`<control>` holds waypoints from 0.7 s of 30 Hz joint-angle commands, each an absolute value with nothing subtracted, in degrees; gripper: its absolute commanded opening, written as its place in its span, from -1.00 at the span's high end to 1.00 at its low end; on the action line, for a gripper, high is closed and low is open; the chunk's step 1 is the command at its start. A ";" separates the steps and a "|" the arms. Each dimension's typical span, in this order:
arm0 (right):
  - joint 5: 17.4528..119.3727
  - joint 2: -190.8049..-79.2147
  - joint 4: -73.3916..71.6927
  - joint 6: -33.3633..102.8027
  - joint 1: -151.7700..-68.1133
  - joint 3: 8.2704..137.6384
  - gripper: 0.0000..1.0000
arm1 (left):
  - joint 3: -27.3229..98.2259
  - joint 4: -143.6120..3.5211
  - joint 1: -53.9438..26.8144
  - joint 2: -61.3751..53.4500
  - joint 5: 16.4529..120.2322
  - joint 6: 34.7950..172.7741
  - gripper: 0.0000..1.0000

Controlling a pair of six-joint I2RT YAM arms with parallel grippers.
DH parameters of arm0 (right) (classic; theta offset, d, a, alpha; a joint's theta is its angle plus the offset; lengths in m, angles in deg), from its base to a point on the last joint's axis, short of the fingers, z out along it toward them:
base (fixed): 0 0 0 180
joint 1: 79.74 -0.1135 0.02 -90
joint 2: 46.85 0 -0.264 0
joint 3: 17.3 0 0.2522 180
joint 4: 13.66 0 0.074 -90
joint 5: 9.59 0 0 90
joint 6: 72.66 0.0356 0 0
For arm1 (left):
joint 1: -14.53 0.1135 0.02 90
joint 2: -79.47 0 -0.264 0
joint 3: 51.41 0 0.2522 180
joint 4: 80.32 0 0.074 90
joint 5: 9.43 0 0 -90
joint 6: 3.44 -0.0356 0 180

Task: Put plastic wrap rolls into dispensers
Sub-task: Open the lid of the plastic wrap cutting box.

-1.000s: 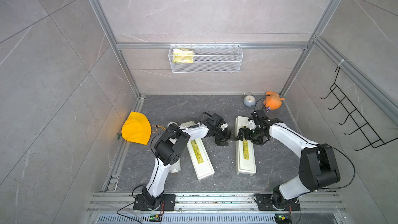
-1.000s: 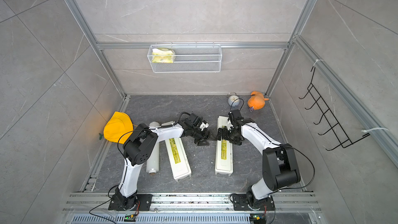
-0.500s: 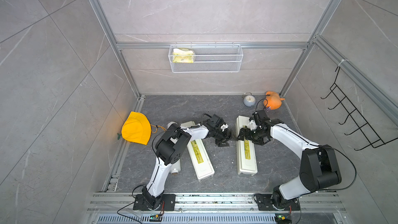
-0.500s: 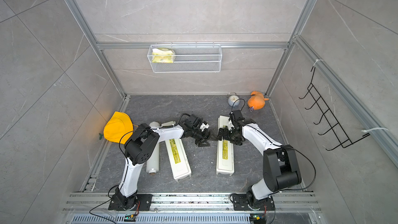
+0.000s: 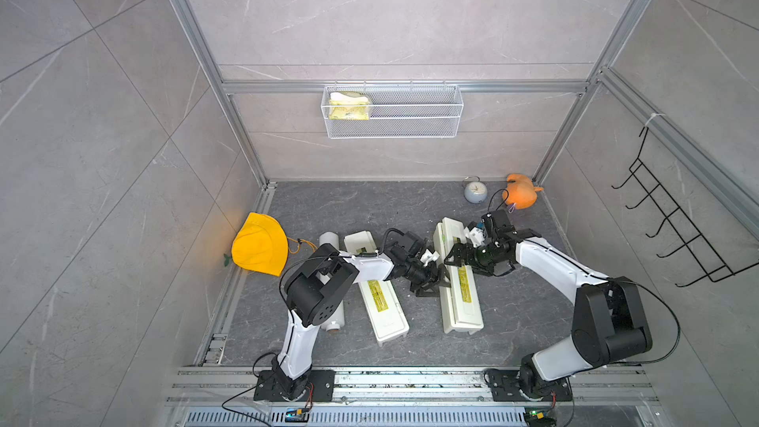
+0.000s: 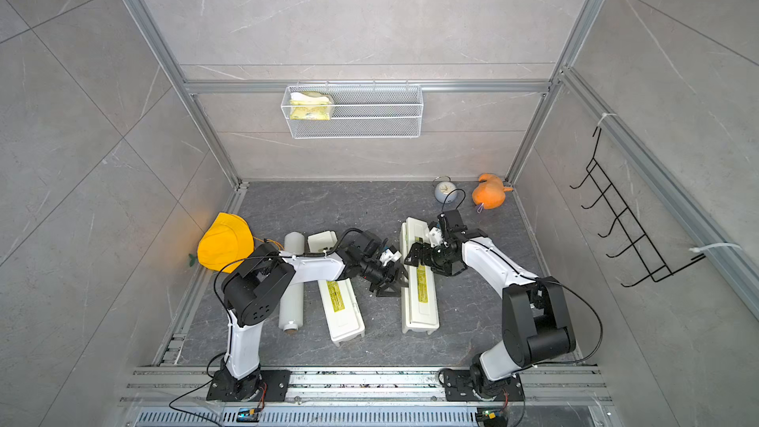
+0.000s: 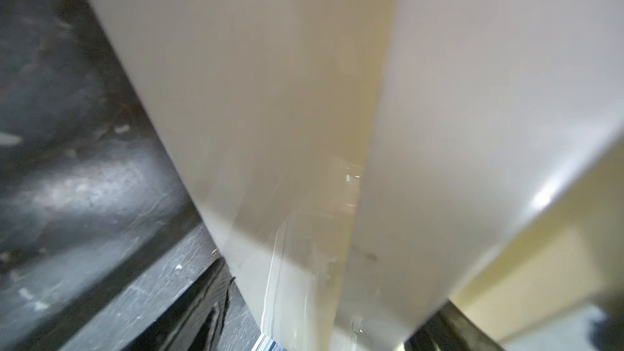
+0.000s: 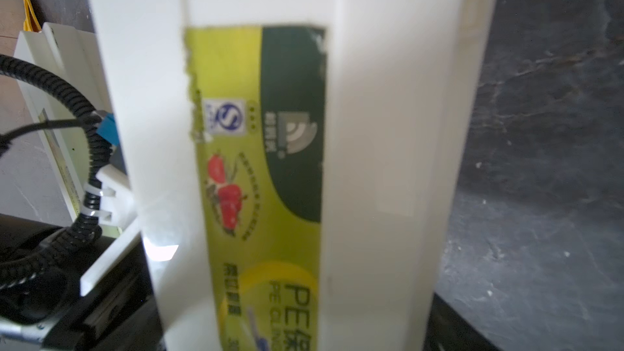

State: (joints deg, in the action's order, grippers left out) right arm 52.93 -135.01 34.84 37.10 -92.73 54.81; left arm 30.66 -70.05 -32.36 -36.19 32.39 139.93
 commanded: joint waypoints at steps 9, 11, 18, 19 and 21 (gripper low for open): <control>59.90 -133.42 39.77 33.47 -93.87 58.51 -0.99 | 36.95 -66.14 -32.14 -37.98 34.36 137.14 -0.59; 63.77 -133.33 41.57 32.66 -94.56 59.23 -0.99 | 37.48 -66.30 -32.14 -38.34 34.57 137.36 -0.60; 74.99 -133.81 47.86 32.19 -97.11 63.40 -0.99 | 39.26 -66.48 -32.18 -38.30 34.36 137.44 -0.62; 76.37 -134.05 48.85 32.10 -97.27 64.23 -0.99 | 39.40 -66.34 -32.31 -38.47 34.40 137.37 -0.62; 77.76 -134.02 49.66 31.93 -97.32 64.93 -0.99 | 39.69 -66.20 -32.48 -38.89 34.40 137.37 -0.62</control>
